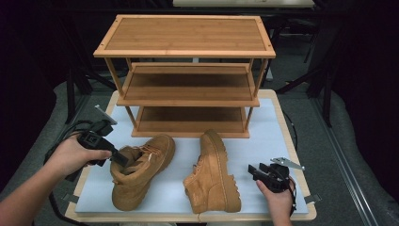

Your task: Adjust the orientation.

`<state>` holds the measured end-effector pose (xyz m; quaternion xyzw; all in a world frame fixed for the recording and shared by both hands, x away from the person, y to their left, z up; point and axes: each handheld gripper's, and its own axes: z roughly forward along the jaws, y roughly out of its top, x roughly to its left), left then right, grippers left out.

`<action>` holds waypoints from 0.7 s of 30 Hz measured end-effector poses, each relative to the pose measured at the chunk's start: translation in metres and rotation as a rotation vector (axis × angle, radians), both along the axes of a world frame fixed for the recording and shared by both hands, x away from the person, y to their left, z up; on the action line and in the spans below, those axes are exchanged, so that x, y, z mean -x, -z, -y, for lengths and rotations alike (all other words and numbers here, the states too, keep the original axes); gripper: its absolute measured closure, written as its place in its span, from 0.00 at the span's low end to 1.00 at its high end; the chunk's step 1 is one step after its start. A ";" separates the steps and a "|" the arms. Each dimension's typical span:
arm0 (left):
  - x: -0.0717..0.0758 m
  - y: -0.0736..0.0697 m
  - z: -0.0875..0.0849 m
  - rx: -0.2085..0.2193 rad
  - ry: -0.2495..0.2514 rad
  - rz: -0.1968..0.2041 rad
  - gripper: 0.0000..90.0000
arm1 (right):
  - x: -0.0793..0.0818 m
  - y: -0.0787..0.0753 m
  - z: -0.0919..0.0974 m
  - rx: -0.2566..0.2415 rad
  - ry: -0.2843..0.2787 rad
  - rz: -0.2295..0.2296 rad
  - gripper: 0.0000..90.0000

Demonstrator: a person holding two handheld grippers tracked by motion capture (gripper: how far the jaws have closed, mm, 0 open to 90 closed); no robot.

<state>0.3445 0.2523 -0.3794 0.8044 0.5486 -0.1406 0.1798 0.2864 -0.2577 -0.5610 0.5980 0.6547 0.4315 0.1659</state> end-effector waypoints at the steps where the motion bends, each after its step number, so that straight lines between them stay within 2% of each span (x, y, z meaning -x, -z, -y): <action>1: 0.000 0.000 0.000 0.000 0.000 0.000 0.88 | 0.000 0.000 0.000 0.000 0.000 0.000 0.51; 6: 0.005 -0.024 -0.006 -0.013 -0.023 0.022 0.88 | 0.000 0.000 0.000 -0.004 0.001 0.002 0.51; 7: 0.005 -0.024 -0.006 -0.013 -0.023 0.022 0.88 | 0.000 0.000 0.000 -0.004 0.001 0.002 0.51; 12: 0.008 -0.044 -0.011 -0.012 -0.042 0.034 0.88 | 0.001 -0.001 0.001 -0.004 -0.001 -0.006 0.51; 14: 0.008 -0.053 -0.014 0.002 -0.049 0.031 0.88 | 0.001 -0.001 0.001 -0.004 -0.001 -0.006 0.51; 15: 0.008 -0.062 -0.017 0.017 -0.062 0.036 0.88 | 0.001 -0.001 0.001 -0.003 0.000 -0.006 0.51; 16: 0.008 -0.062 -0.017 0.017 -0.062 0.036 0.88 | 0.001 -0.001 0.001 -0.003 0.000 -0.006 0.51; 19: 0.010 -0.077 -0.021 0.030 -0.076 0.055 0.88 | 0.001 -0.001 0.001 -0.007 0.000 -0.006 0.50; 21: 0.013 -0.088 -0.022 0.021 -0.081 0.071 0.88 | 0.001 0.000 0.002 -0.014 0.005 0.004 0.50</action>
